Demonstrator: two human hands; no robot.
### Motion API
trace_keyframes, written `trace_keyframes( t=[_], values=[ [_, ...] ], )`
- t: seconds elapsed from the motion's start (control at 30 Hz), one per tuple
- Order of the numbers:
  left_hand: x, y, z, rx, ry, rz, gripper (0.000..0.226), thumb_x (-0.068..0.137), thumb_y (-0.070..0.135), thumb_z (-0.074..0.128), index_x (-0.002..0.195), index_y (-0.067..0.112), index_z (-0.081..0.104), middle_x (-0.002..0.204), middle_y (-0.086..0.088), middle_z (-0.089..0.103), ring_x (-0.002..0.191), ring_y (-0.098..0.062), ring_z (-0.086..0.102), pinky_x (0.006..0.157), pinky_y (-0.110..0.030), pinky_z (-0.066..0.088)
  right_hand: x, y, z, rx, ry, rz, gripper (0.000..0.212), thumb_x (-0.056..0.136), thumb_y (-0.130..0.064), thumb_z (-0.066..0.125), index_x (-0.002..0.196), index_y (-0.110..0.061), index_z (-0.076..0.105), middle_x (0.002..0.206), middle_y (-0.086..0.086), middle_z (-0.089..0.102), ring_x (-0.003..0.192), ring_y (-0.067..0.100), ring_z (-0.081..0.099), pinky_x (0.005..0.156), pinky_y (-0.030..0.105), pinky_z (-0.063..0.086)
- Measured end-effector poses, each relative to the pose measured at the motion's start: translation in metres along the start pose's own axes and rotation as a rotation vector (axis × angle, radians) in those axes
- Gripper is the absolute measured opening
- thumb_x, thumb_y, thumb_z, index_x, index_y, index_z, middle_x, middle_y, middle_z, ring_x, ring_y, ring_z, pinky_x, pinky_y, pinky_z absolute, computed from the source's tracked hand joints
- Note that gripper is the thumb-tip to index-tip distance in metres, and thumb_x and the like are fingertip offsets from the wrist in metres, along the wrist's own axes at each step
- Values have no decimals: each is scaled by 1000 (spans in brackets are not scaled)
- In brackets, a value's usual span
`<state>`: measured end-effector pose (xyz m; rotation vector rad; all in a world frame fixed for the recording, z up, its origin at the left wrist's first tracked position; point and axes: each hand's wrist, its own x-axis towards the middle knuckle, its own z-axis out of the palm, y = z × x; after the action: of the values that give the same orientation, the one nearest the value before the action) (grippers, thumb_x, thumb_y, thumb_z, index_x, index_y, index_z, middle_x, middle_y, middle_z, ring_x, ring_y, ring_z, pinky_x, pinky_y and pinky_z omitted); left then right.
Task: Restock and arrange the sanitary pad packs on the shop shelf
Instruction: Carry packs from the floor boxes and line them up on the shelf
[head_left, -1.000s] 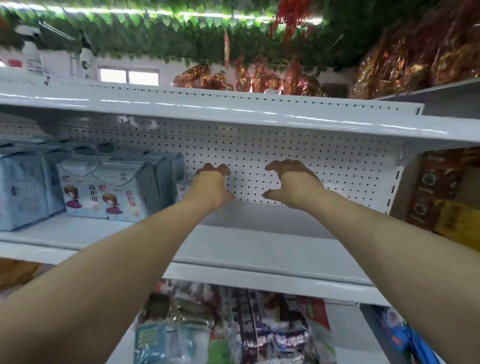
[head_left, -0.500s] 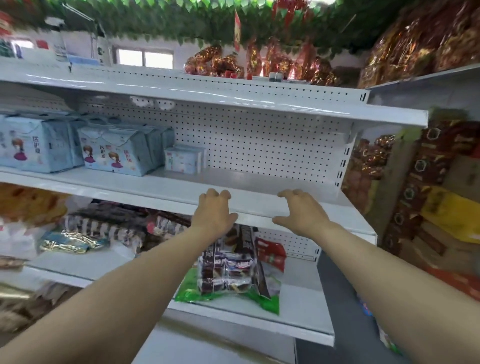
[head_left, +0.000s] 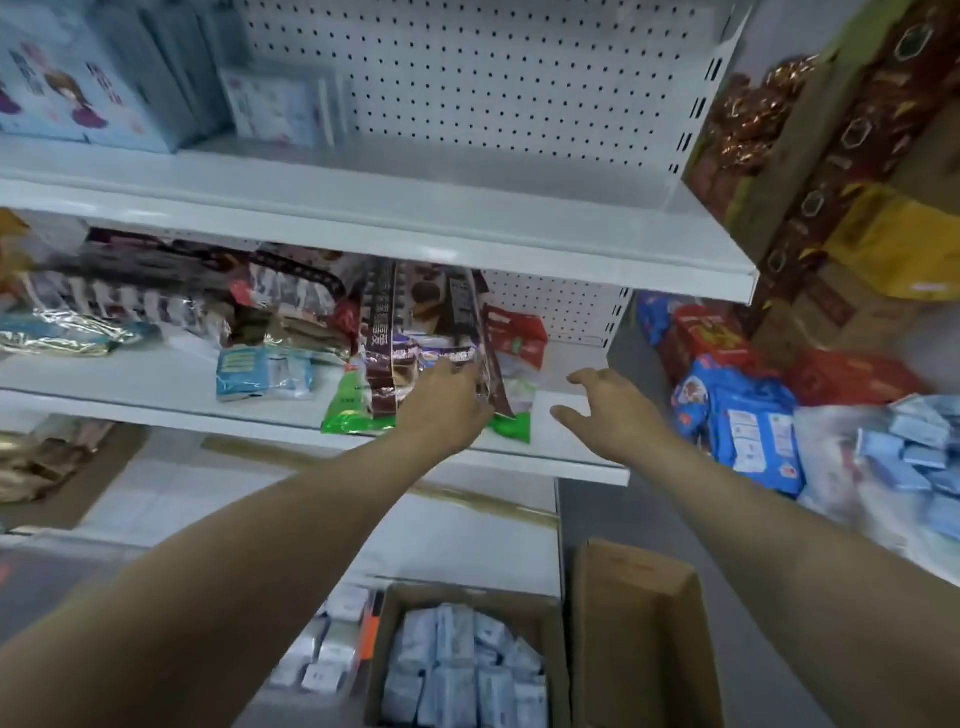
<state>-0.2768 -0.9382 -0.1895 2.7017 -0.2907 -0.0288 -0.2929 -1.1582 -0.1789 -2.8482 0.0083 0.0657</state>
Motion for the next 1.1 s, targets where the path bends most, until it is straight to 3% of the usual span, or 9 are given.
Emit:
trace_keyframes(
  t=[0.33,0.4,0.5,0.6,0.7,0.77,0.87,1.03,1.1],
  values=[
    [-35,-104,183,31,-419,-253,46,98,42,55,135,16,52,130,-15,47,119,-33,53,98,-42,47,-27,71,215,106,-382,200,56,97,-54,56,138,-16,53,127,5,59,123,29,57,97,37,46],
    [-49,-132,230,-6,-488,-320,40,98,42,53,127,15,55,127,-14,49,113,-33,55,96,-44,49,-37,83,267,159,-452,258,56,98,-53,54,140,-16,52,136,6,56,124,26,56,99,37,47],
    [-70,-176,310,-16,-590,-381,41,93,48,39,104,13,57,118,-10,60,93,-30,56,82,-36,50,-49,100,342,218,-523,320,34,99,-47,54,113,-16,60,110,1,62,104,25,61,74,28,46],
    [-92,-216,384,-58,-670,-460,37,94,43,54,105,8,62,106,-12,66,104,-32,61,74,-34,39,-60,118,423,278,-589,394,32,98,-48,56,88,-17,55,84,-1,54,84,22,57,52,18,30],
    [-111,-246,449,-99,-696,-521,37,95,44,59,101,8,64,107,-14,66,105,-33,61,73,-30,35,-70,137,504,369,-636,476,33,97,-51,57,87,-20,56,87,-5,56,93,20,58,65,28,35],
    [-123,-262,494,-155,-704,-581,45,94,46,62,113,5,63,116,-12,66,107,-30,61,75,-30,38,-74,148,552,425,-658,549,39,99,-49,57,114,-14,63,114,1,63,110,24,60,74,26,36],
    [-138,-278,561,-242,-718,-695,58,92,52,62,127,6,58,125,-11,63,112,-28,60,79,-29,41,-80,167,615,438,-682,661,63,98,-49,59,146,-10,46,147,6,51,130,23,52,86,22,35],
    [-140,-289,653,-405,-663,-825,61,92,55,61,127,6,50,111,-8,61,110,-29,58,88,-36,47,-88,201,702,577,-594,854,76,88,-44,75,148,-12,42,148,7,49,134,26,49,106,34,42],
    [-139,-289,682,-457,-624,-844,69,90,55,64,134,4,48,123,-10,60,115,-29,57,85,-34,45,-89,210,729,623,-561,898,79,85,-39,79,149,-12,41,146,6,50,132,25,50,103,34,43]
  ],
)
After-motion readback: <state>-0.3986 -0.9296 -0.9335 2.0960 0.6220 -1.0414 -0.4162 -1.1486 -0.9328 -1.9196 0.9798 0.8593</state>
